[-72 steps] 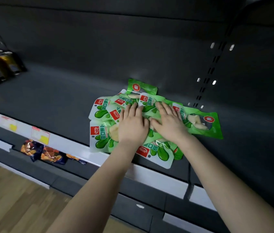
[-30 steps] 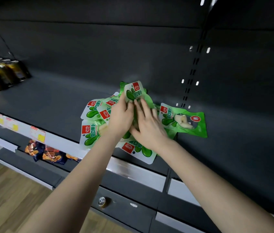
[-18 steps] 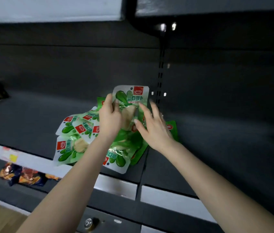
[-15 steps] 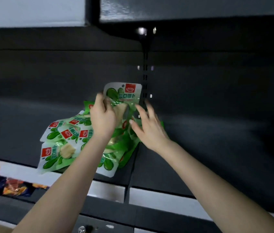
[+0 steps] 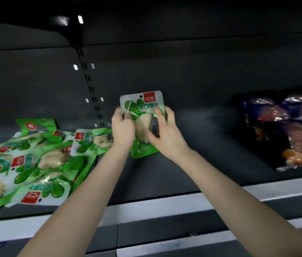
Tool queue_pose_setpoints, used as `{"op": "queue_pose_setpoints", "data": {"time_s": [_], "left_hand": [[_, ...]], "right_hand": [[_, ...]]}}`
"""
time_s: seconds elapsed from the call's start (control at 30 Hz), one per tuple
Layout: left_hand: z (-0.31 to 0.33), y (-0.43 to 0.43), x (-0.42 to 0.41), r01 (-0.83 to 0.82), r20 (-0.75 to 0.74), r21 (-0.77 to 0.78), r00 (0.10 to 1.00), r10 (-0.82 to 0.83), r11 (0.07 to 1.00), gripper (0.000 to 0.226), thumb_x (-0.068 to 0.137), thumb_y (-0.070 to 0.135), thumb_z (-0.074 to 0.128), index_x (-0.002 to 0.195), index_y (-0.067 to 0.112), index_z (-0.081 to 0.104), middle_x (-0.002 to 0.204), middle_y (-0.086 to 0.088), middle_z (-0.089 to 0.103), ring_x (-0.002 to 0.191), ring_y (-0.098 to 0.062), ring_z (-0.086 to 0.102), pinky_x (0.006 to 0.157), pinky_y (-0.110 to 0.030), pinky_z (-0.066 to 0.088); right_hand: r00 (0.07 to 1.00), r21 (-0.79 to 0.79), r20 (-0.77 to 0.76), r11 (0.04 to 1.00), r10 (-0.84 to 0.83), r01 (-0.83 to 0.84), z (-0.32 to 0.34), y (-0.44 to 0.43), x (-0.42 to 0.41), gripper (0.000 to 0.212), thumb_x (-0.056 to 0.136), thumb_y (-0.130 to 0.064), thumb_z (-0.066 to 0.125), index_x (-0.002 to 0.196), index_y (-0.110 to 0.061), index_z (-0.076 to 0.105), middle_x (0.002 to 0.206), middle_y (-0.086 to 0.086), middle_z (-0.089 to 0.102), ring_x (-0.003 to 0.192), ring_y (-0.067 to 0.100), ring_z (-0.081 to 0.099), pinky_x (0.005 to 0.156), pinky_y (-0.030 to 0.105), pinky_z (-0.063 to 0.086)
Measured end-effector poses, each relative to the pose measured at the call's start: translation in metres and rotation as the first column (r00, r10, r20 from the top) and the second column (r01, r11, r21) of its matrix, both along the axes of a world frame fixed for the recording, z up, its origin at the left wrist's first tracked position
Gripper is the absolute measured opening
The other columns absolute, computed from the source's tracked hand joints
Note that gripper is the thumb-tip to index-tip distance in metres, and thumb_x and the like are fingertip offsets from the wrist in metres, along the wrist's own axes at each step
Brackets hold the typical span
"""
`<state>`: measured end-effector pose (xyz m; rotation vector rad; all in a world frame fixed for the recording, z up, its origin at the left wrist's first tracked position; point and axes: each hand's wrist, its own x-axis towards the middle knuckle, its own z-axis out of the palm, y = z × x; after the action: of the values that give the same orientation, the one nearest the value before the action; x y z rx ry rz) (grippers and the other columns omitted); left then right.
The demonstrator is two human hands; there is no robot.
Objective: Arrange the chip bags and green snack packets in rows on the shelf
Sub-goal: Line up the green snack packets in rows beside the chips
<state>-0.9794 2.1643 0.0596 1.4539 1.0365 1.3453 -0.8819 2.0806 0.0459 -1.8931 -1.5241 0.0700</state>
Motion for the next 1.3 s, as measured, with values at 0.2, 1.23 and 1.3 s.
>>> {"op": "queue_pose_setpoints", "data": {"time_s": [0.2,1.23,1.3], "left_hand": [[-0.033,-0.029,0.059,0.324,-0.149,-0.113,0.929,-0.338,0.939,0.027,0.085,-0.003,0.050,0.101,0.018,0.050,0.091,0.005,0.061,0.091,-0.015,0.059,0.079,-0.026,0.048],[-0.075,-0.041,0.142,0.441,-0.955,0.029,0.277,-0.105,0.897,0.056,0.099,0.048,0.019,0.149,0.023,0.021,0.159,0.001,0.012,0.147,-0.020,0.006,0.119,-0.041,0.004],[-0.074,-0.040,0.140,0.435,-0.955,0.026,0.278,-0.107,0.900,0.055,0.099,0.047,0.020,0.149,0.023,0.020,0.159,0.001,0.011,0.147,-0.019,0.006,0.119,-0.040,0.003]], "right_hand": [[0.983,-0.145,-0.090,0.978,-0.163,0.149,-0.025,-0.040,0.061,0.077,0.085,-0.031,0.065,0.148,-0.012,0.026,0.143,0.008,0.018,0.102,0.031,0.058,0.090,0.038,0.049],[0.953,-0.581,0.242,0.759,-0.183,0.294,-0.047,-0.072,0.165,0.066,0.102,-0.045,0.018,0.150,-0.015,-0.017,0.157,0.006,-0.024,0.146,0.024,-0.012,0.118,0.042,-0.005],[0.953,-0.576,0.237,0.763,-0.189,0.294,-0.048,-0.070,0.168,0.066,0.102,-0.044,0.018,0.150,-0.016,-0.016,0.157,0.006,-0.023,0.146,0.024,-0.012,0.118,0.041,-0.006]]}}
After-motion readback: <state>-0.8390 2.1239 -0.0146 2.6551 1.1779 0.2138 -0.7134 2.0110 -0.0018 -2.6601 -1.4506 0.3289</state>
